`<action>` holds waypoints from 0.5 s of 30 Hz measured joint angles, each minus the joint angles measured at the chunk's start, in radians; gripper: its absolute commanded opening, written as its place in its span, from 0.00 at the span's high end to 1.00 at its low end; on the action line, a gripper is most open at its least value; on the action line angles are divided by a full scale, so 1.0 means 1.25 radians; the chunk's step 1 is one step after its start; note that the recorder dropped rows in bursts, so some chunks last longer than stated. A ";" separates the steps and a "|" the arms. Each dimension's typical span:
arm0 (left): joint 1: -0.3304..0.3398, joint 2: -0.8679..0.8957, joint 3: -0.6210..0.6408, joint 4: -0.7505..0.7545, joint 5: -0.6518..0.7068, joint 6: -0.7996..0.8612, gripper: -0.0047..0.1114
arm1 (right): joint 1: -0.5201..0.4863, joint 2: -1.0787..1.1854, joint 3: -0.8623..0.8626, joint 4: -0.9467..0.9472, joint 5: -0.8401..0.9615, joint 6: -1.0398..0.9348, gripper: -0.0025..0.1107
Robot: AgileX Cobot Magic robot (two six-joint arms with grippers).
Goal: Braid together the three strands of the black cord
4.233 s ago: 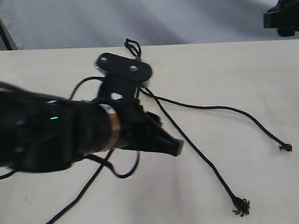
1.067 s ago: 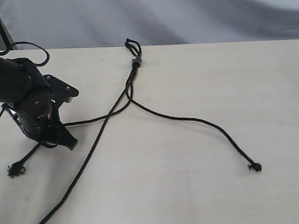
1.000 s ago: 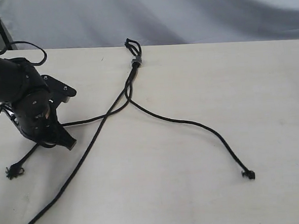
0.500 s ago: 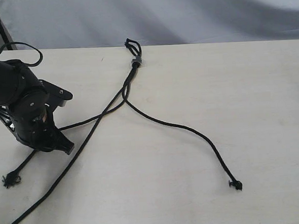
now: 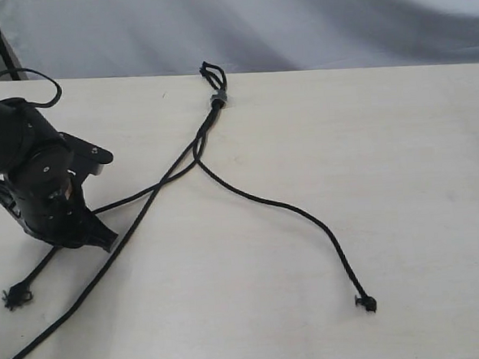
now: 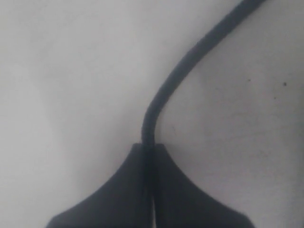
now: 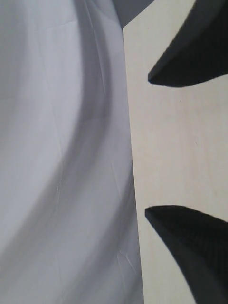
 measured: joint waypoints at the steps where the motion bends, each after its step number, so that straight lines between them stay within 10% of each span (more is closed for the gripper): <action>1: 0.000 -0.002 0.004 0.000 -0.005 0.002 0.96 | 0.000 0.000 0.000 0.000 0.000 0.000 0.39; 9: 0.000 -0.005 0.014 0.003 -0.022 0.052 0.95 | 0.000 0.000 0.000 0.000 0.000 0.011 0.39; 15: 0.002 -0.007 0.016 -0.017 -0.039 0.059 0.73 | 0.000 0.000 0.000 0.000 0.000 0.013 0.39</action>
